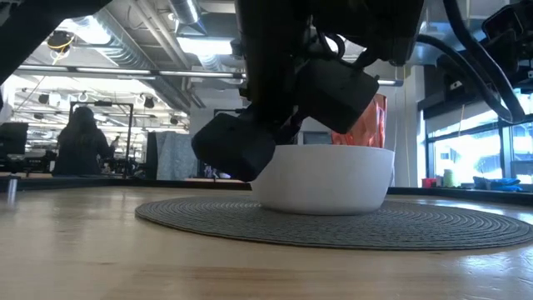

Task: Pick & Place Utensil
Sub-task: Put the silver fork into the white bowl, then return to Home Position

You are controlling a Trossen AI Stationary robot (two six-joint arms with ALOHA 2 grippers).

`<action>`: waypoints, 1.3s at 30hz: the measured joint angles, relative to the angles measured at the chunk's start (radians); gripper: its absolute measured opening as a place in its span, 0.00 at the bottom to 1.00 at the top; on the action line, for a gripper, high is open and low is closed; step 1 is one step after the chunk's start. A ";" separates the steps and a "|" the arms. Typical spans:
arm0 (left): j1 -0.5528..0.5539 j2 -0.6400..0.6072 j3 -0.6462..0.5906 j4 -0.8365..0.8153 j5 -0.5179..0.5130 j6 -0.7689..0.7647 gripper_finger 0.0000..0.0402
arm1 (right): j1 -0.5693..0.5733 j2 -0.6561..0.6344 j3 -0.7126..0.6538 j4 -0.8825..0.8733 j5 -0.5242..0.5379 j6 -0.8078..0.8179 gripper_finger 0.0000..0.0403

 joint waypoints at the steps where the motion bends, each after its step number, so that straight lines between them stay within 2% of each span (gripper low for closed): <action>1: 0.000 0.000 0.000 0.000 0.000 0.004 0.12 | 0.000 0.000 0.000 0.000 0.000 0.000 0.06; 10: -0.032 -0.006 0.007 -0.001 -0.094 0.089 0.14 | 0.000 0.000 0.000 0.000 0.000 0.000 0.06; 14: -0.071 -0.044 0.040 0.000 -0.104 0.127 0.13 | 0.000 0.000 0.000 0.000 -0.001 0.000 0.06; 18: -0.107 -0.190 0.036 -0.001 -0.089 0.048 0.10 | 0.000 0.000 0.000 -0.001 -0.002 0.000 0.06; 22: -0.111 -0.454 -0.057 0.001 0.024 -0.121 0.05 | 0.000 0.000 0.000 -0.001 -0.002 0.000 0.06; 27: -0.119 -0.849 -0.372 0.011 0.013 -0.466 0.01 | 0.000 0.000 0.000 -0.002 -0.002 -0.007 0.06; 29: -0.133 -1.026 -0.560 0.060 -0.013 -0.597 0.01 | 0.000 0.000 0.000 -0.002 -0.002 -0.021 0.06; 31: -0.171 -1.200 -0.787 0.185 -0.051 -0.653 0.00 | 0.000 0.000 0.000 -0.002 -0.001 -0.027 0.06; 35: -0.245 -1.527 -1.271 0.596 -0.064 -0.618 0.00 | 0.000 0.001 0.000 0.002 0.001 -0.027 0.06; 39: -0.238 -1.795 -1.660 1.102 0.024 -0.410 0.00 | 0.000 0.001 0.000 0.020 0.002 -0.027 0.06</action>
